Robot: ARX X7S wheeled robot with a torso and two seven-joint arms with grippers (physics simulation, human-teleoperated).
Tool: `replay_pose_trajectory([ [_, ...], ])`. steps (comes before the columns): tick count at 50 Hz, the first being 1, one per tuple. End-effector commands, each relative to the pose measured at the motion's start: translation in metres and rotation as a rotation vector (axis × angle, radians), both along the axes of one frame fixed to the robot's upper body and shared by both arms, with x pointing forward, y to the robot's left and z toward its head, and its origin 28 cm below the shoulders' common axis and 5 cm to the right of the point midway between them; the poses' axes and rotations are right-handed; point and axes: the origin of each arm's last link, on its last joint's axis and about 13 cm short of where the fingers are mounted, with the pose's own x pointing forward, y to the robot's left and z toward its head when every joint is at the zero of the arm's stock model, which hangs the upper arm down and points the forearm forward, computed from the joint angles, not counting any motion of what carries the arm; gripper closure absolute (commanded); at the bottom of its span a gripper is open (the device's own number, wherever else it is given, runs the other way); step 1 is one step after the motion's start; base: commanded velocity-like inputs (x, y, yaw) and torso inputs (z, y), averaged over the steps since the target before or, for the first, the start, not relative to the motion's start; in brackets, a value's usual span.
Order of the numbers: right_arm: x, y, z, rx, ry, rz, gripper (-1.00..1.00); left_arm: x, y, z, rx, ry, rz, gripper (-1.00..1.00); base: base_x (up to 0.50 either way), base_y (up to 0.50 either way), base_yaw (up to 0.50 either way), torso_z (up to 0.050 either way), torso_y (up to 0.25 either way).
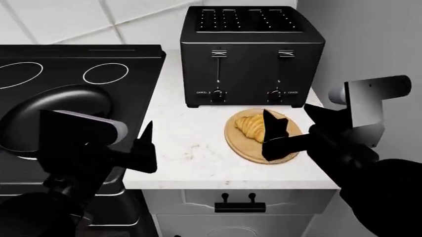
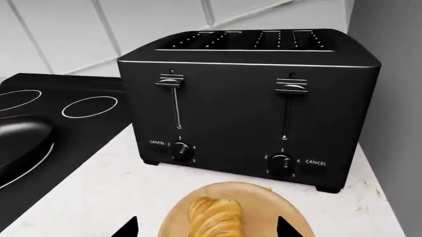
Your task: Pick the croissant and place it on the pan. Then turn on the stove to warm the croissant.
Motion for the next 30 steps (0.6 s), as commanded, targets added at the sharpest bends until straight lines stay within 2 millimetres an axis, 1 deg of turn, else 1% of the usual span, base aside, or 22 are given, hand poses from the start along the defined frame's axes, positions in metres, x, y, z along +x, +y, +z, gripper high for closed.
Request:
replay_pose_trajectory([
  [1,0.016,-0.003,0.012,-0.031,0.056,-0.001,-1.0,0.004,0.0,-0.004,-0.002,0.002,-0.003,-1.0,0.0,0.0,0.0,0.0,0.0],
  [12,0.044,-0.004,0.027,-0.133,0.115,0.038,-1.0,0.012,0.001,-0.01,-0.004,0.004,-0.006,-1.0,0.0,0.0,0.0,0.0,0.0],
  [20,0.066,-0.007,0.027,-0.177,0.178,0.051,-1.0,0.016,0.0,-0.012,0.002,0.0,-0.013,-1.0,0.0,0.0,0.0,0.0,0.0],
  [30,0.081,-0.009,0.03,-0.213,0.24,0.086,-1.0,0.017,-0.001,-0.012,0.011,-0.013,-0.011,-1.0,0.0,0.0,0.0,0.0,0.0],
])
